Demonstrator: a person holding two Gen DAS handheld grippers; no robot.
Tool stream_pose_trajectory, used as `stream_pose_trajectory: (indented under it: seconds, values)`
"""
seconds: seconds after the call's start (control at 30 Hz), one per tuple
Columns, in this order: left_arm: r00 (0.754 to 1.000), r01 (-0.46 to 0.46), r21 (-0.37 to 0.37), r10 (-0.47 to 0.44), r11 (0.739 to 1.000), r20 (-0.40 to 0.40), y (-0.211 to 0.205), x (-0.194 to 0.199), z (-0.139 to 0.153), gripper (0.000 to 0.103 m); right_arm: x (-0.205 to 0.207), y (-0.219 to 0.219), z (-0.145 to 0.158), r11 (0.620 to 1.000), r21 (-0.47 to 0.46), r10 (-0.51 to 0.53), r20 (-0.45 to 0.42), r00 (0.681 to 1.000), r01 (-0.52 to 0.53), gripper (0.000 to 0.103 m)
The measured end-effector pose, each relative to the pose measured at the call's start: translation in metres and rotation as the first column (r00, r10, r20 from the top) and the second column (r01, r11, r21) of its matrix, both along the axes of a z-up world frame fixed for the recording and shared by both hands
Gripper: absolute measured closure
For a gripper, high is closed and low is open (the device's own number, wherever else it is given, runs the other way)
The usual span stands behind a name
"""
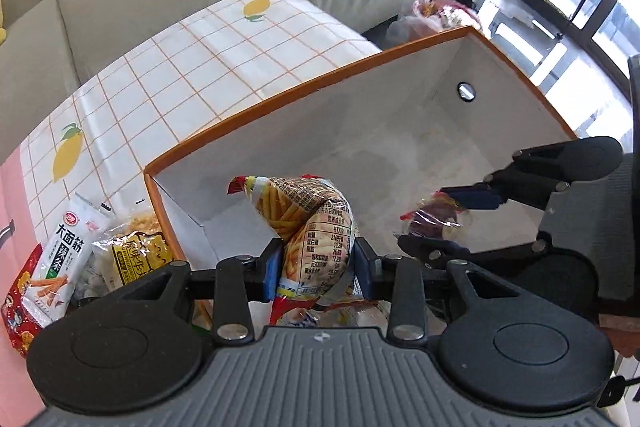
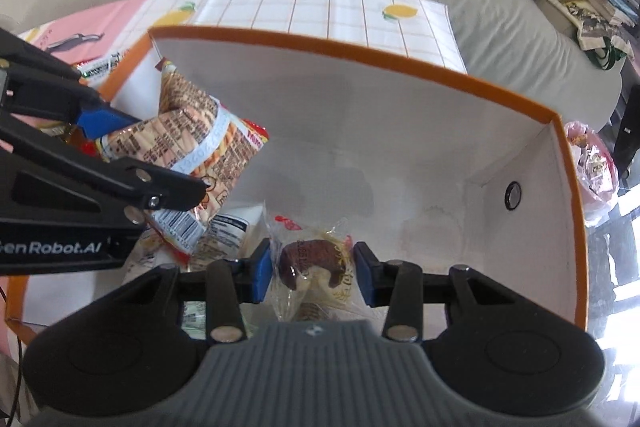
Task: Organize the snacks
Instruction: 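Carry the pretzel bag into the box with the left gripper while the right gripper carries a wrapped pastry in, then open both grippers over the box and withdraw them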
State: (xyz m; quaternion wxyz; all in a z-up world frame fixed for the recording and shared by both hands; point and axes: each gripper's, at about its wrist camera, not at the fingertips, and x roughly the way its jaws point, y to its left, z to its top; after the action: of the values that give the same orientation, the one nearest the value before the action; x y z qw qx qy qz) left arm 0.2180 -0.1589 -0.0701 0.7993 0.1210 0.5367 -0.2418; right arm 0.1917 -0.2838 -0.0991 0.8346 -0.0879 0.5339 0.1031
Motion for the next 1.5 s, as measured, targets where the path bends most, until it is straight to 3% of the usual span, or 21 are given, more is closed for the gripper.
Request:
stream_pose_trajectory:
  seconds: [0.17, 0.63, 0.87, 1.07, 1.17, 1.27, 1.5]
  values:
    - [0.999, -0.030, 0.044, 0.030, 0.999, -0.015, -0.004, 0.011, -0.010, 0.060, 0.004, 0.003, -0.007, 1.000, -0.005, 0.001, -0.027, 1.000, -0.001, 0.062]
    - [0.999, 0.008, 0.108, -0.013, 0.994, 0.051, -0.008, 0.002, -0.004, 0.036, 0.009, 0.007, -0.016, 1.000, -0.025, 0.009, -0.044, 0.999, -0.010, 0.061]
    - [0.995, 0.005, 0.067, -0.012, 0.998, 0.100, -0.003, -0.007, 0.017, 0.029, 0.004, 0.007, -0.004, 0.999, -0.035, 0.002, -0.015, 1.000, -0.002, 0.042]
    - [0.987, -0.012, 0.025, 0.008, 1.000, 0.161, 0.010, -0.023, 0.039, 0.029, -0.009, 0.003, 0.015, 0.999, -0.035, -0.031, 0.066, 0.997, 0.033, 0.027]
    - [0.977, -0.016, 0.007, 0.015, 1.000, 0.214, 0.018, -0.035, 0.051, 0.029, -0.020, -0.001, 0.027, 0.997, 0.011, -0.074, 0.126, 0.989, 0.073, 0.021]
    - [0.964, -0.033, -0.028, 0.039, 0.999, 0.264, 0.030, -0.050, 0.063, 0.029, -0.032, -0.001, 0.040, 0.993, 0.054, -0.115, 0.185, 0.976, 0.106, 0.009]
    - [0.918, -0.100, -0.114, 0.136, 0.988, 0.372, 0.063, -0.085, 0.086, 0.029, -0.065, 0.013, 0.063, 0.975, 0.133, -0.211, 0.315, 0.925, 0.177, 0.007]
